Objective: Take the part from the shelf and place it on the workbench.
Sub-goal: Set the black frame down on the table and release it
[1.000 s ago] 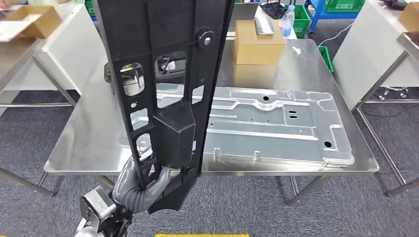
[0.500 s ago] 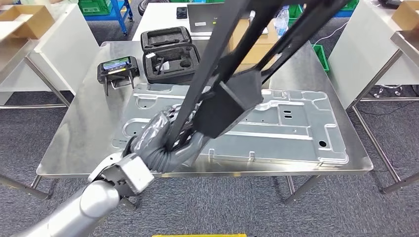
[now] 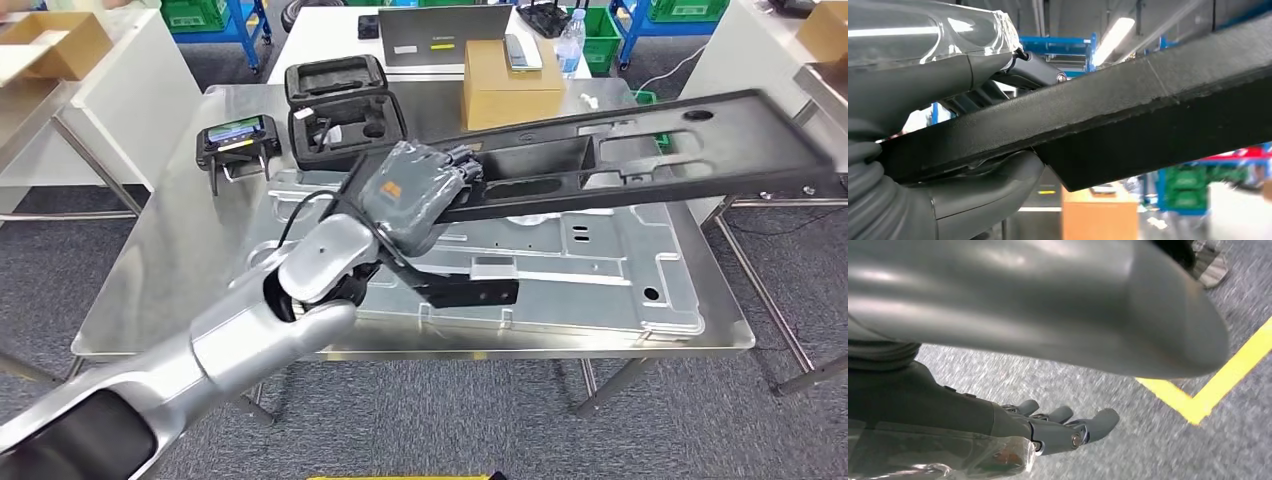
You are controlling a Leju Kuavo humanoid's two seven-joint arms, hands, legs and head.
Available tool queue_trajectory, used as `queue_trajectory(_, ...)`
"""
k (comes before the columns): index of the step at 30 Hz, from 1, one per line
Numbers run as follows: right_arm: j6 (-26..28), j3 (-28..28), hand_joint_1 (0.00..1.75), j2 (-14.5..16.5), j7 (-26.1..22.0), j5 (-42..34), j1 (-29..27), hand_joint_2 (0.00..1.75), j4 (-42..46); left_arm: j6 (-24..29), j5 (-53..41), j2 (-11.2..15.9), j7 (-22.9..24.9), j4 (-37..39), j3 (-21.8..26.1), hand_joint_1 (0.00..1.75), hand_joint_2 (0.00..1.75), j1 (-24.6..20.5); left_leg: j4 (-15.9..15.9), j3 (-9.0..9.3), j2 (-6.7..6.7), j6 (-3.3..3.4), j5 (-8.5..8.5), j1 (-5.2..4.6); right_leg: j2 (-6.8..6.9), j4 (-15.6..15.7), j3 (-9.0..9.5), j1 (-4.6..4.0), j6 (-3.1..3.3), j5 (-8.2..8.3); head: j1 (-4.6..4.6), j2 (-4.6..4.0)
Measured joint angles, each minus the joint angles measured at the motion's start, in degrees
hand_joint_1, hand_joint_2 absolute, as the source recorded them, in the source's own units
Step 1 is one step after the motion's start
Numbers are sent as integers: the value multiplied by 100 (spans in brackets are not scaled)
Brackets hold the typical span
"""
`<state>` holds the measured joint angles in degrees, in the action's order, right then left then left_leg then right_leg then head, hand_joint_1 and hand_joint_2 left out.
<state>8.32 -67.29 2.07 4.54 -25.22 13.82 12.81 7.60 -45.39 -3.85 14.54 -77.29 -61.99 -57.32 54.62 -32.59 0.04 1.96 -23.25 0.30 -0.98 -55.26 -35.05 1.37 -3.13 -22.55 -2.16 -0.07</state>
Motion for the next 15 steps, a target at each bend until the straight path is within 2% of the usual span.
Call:
queue_trajectory(2,-11,-36,0,20,13,7,11,0,0,-2,-98,-112,3,382,-93,175,175,-77,48,-30,4,-32,-46,20,-2,28,8,-4,76,20,-9,0)
queue_trajectory(3,-6,-48,0,28,22,8,14,0,0,-5,-121,-156,6,537,-131,175,175,-112,191,-100,3,-49,-139,31,-1,49,17,-2,109,31,-15,0)
queue_trajectory(4,6,-59,0,33,31,8,17,0,0,-17,-150,-195,24,683,-167,175,175,-152,463,-228,2,-62,-284,37,1,68,26,2,135,40,-20,0)
queue_trajectory(6,36,-80,0,47,42,8,21,0,0,-80,-248,-251,106,968,-233,175,175,-219,1298,-628,-1,-77,-626,35,2,78,32,-8,162,37,-32,0)
queue_trajectory(7,47,-89,0,59,46,8,18,0,0,-124,-324,-272,163,1125,-266,175,175,-234,1650,-815,-1,-77,-720,34,1,80,38,-13,170,32,-34,0)
queue_trajectory(8,53,-96,0,70,49,8,14,0,0,-160,-406,-284,210,1287,-298,175,175,-239,1812,-924,-1,-73,-713,33,-5,81,46,-17,177,24,-36,0)
queue_trajectory(9,59,-100,0,81,50,7,11,0,0,-182,-487,-292,248,1449,-325,175,175,-240,1726,-920,-1,-63,-593,33,-14,81,58,-18,182,15,-38,0)
queue_trajectory(10,63,-101,0,92,51,7,9,0,0,-191,-555,-297,269,1604,-344,175,175,-241,1404,-804,0,-49,-380,34,-25,80,73,-18,184,3,-40,0)
queue_trajectory(12,58,-101,0,108,51,5,7,0,0,-190,-631,-304,283,1906,-361,175,175,-251,524,-448,3,-20,47,24,-40,74,93,-30,164,-29,-42,0)
queue_trajectory(13,43,-101,0,112,52,5,7,0,0,-188,-649,-313,285,2059,-369,175,175,-256,218,-321,-1,-7,154,17,-41,68,87,-43,147,-41,-38,0)
queue_trajectory(14,21,-102,0,113,54,5,5,0,0,-187,-658,-322,287,2212,-380,175,175,-251,59,-260,-11,3,184,4,-39,64,76,-52,125,-46,-34,0)
queue_trajectory(15,-1,-102,0,112,55,5,0,0,0,-186,-661,-329,293,2363,-390,175,175,-238,35,-246,-25,14,162,-13,-36,67,62,-57,100,-44,-31,0)
